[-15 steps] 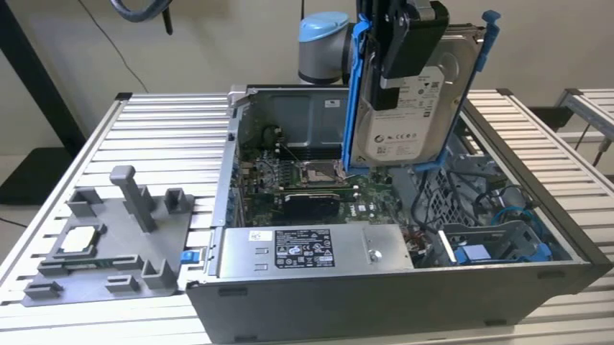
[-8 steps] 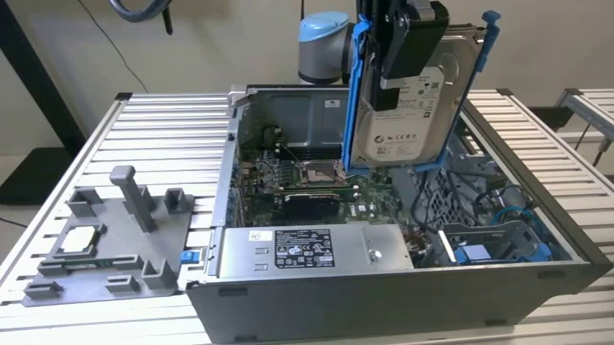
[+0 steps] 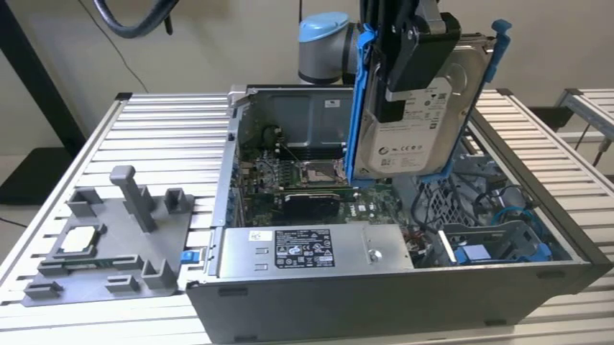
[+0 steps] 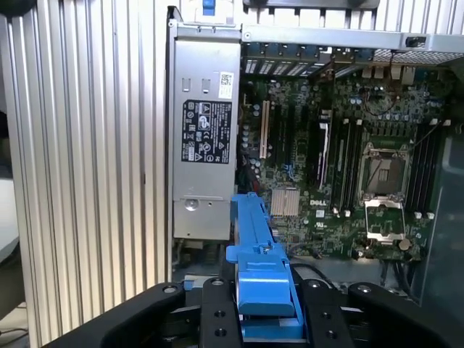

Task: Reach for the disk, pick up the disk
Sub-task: 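Pick up the disk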

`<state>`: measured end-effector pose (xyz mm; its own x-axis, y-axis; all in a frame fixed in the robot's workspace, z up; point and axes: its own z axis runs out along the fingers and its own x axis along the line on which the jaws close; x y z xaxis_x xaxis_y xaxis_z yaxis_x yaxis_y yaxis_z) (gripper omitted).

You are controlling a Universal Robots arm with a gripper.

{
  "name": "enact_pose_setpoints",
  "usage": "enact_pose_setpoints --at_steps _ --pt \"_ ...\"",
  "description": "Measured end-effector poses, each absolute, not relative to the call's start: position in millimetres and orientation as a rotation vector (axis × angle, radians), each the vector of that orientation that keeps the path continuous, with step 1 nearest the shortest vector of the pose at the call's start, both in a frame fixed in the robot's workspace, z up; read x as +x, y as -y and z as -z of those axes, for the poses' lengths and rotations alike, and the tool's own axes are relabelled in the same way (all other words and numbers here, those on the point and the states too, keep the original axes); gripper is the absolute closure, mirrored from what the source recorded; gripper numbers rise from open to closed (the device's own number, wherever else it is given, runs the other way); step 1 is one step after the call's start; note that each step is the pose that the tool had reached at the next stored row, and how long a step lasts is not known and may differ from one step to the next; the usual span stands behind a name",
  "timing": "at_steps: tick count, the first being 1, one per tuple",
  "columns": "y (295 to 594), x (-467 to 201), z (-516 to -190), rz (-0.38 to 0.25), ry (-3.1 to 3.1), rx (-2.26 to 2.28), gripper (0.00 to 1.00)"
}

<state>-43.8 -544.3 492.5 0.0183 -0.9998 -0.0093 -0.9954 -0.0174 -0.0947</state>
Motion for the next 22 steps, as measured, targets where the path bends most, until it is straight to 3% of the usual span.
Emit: enact_pose_setpoints --at_steps 14,22 --pt "556.9 -20.0 -488.0 0.088 -2.149 -2.183 1.00" --pt "558.3 -14.5 -485.6 0.007 -2.161 -2.189 1.00"
